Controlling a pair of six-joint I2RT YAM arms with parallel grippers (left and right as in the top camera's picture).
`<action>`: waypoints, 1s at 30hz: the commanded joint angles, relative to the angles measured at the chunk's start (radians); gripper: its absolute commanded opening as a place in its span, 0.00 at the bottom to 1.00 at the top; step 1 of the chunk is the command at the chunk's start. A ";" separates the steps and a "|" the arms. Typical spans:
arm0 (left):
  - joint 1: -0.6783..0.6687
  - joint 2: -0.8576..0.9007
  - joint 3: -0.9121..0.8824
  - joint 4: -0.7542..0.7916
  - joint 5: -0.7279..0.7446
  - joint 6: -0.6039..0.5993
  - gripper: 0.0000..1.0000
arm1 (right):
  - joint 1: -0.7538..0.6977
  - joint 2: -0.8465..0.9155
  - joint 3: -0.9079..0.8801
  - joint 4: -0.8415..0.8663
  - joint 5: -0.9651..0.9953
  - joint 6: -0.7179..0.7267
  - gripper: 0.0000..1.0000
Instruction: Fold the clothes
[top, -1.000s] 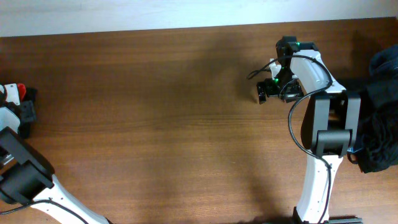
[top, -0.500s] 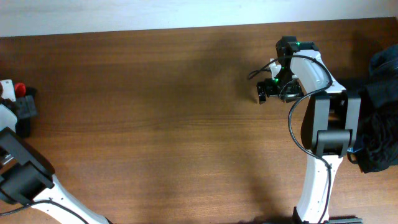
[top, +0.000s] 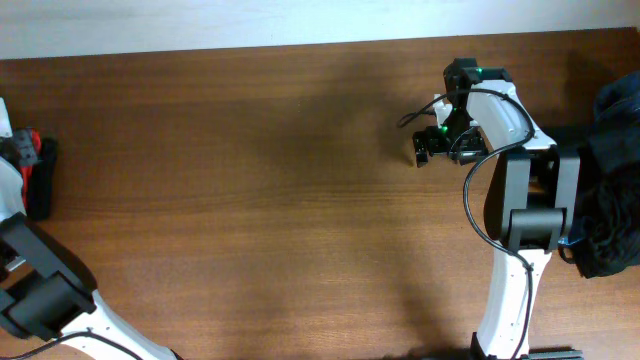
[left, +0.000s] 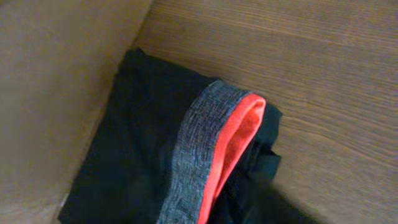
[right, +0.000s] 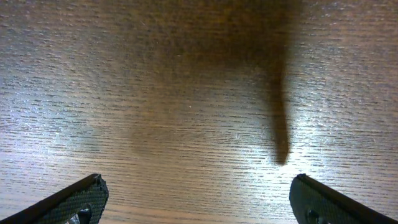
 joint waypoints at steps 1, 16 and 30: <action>0.024 -0.020 0.012 0.015 0.034 -0.127 0.05 | 0.002 -0.017 -0.009 0.000 0.012 -0.002 0.99; 0.066 0.087 0.012 0.047 0.169 -0.263 0.00 | 0.002 -0.017 -0.009 0.000 0.012 -0.003 0.99; 0.064 0.151 0.031 0.074 0.321 -0.265 0.00 | 0.002 -0.017 -0.009 0.000 0.012 -0.002 0.99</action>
